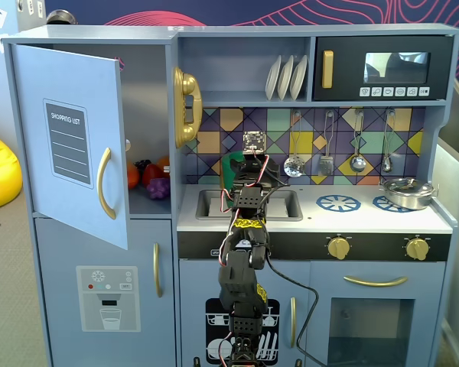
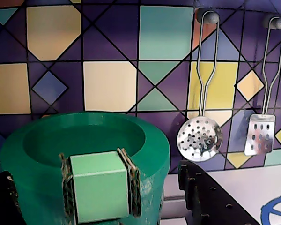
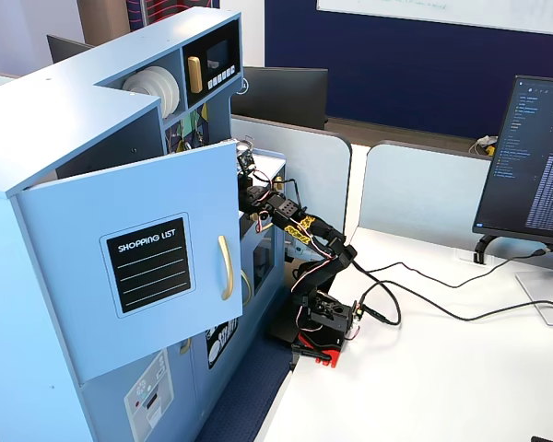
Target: Take off the lid from the green recipient and place it on the counter
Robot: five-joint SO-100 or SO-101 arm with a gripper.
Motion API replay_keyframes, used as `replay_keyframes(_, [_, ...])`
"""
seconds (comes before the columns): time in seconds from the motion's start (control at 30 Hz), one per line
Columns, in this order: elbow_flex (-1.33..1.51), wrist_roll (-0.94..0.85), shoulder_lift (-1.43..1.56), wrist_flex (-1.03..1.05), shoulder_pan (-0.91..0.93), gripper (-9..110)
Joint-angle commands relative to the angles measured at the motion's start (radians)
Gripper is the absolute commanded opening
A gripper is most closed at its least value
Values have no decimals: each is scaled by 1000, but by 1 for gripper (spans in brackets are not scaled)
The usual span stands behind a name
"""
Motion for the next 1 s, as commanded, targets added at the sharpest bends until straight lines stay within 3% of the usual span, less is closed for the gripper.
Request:
replay_keyframes(0.0, [-95, -21, -35, -37, -20, 37])
replay_keyframes(0.4, [-167, -35, -124, -54, -46, 33])
replay_keyframes(0.43, [-169, -41, -126, -54, -48, 29])
replay_keyframes(0.53, [-163, -54, -124, -58, -49, 0])
replay_keyframes(0.97, [-155, -48, -115, -69, -66, 0])
